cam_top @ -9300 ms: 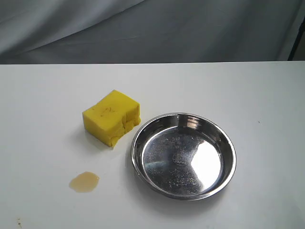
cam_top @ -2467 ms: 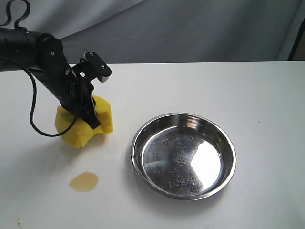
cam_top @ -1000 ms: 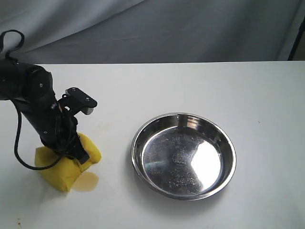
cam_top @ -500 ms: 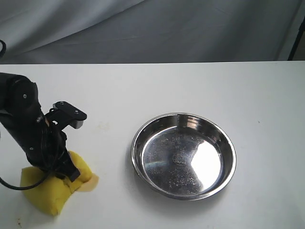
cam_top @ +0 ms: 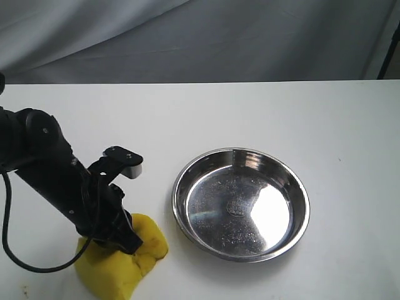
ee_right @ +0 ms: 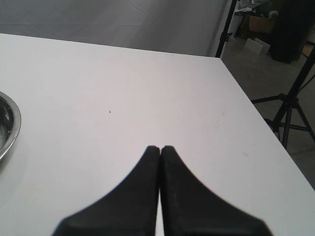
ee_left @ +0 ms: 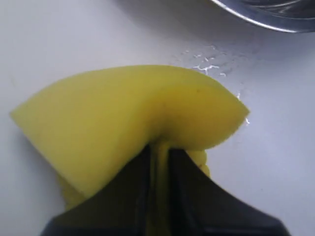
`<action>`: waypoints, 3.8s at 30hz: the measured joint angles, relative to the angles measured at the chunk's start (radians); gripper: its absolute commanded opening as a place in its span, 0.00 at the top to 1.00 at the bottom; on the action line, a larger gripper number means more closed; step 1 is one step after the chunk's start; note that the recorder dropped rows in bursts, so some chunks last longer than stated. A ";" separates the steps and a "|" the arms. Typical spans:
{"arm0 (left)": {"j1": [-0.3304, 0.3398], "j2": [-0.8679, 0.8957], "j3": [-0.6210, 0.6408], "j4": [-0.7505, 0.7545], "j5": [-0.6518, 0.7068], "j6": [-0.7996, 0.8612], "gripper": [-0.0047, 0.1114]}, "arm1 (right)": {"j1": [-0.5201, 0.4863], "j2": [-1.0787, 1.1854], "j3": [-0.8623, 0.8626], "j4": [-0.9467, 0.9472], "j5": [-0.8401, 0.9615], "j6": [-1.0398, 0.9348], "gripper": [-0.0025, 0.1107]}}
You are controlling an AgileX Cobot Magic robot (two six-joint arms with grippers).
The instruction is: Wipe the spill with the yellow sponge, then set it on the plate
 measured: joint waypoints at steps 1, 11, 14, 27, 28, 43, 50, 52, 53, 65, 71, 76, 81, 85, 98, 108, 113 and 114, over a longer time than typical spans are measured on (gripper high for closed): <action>-0.009 0.000 0.000 0.000 -0.006 0.002 0.96 | 0.000 0.000 0.000 0.000 0.000 0.000 0.98; -0.033 0.010 0.001 0.155 -0.090 -0.101 0.96 | 0.000 0.000 0.000 0.000 0.000 0.000 0.98; -0.033 0.026 0.001 0.281 -0.142 -0.252 0.96 | 0.000 0.000 0.000 0.000 0.000 0.000 0.98; 0.119 0.038 -0.027 0.593 -0.268 -0.521 0.96 | 0.000 0.000 0.000 0.000 0.000 0.000 0.98; 0.124 0.038 -0.027 0.604 -0.271 -0.521 0.96 | 0.000 0.000 0.000 0.000 0.000 0.000 0.98; -0.034 0.038 -0.027 0.461 -0.255 -0.364 0.96 | 0.000 0.000 0.000 0.000 0.000 0.000 0.98; -0.136 0.038 -0.027 0.471 -0.278 -0.352 0.96 | 0.000 0.000 0.000 0.000 0.000 0.000 0.98; -0.099 0.041 -0.027 0.470 -0.306 -0.352 0.96 | 0.000 0.000 0.000 0.000 0.000 0.000 0.98; -0.071 0.049 -0.027 0.461 -0.333 -0.352 0.96 | 0.000 0.000 0.000 0.000 0.000 0.000 0.98; 0.324 0.115 -0.028 0.486 -0.681 -0.363 0.96 | 0.000 0.000 0.000 0.000 0.000 0.000 0.98; 0.303 0.196 -0.171 0.498 -0.572 -0.363 0.96 | 0.000 0.000 0.000 0.000 0.000 0.000 0.98; 0.228 0.263 -0.277 0.516 -0.508 -0.352 0.96 | 0.000 0.000 0.000 0.000 0.000 0.000 0.98; 0.096 0.295 -0.329 0.522 -0.510 -0.349 0.96 | 0.000 0.000 0.000 0.000 0.000 0.000 0.98; 0.003 0.295 -0.340 0.522 -0.497 -0.349 0.96 | 0.000 0.000 0.000 0.000 0.000 0.000 0.98; -0.005 0.144 -0.334 0.509 -0.372 -0.374 0.96 | 0.000 0.000 0.000 0.000 0.000 0.000 0.98; 0.195 -0.056 -0.334 0.509 -0.273 -0.376 0.96 | 0.000 0.000 0.000 0.000 0.000 0.000 0.98; 0.236 0.000 -0.290 0.509 -0.254 -0.376 0.96 | 0.000 0.000 0.000 0.000 0.000 0.000 0.98; 0.234 0.021 -0.283 0.505 -0.250 -0.376 0.96 | 0.000 0.000 0.000 0.000 0.000 0.000 0.98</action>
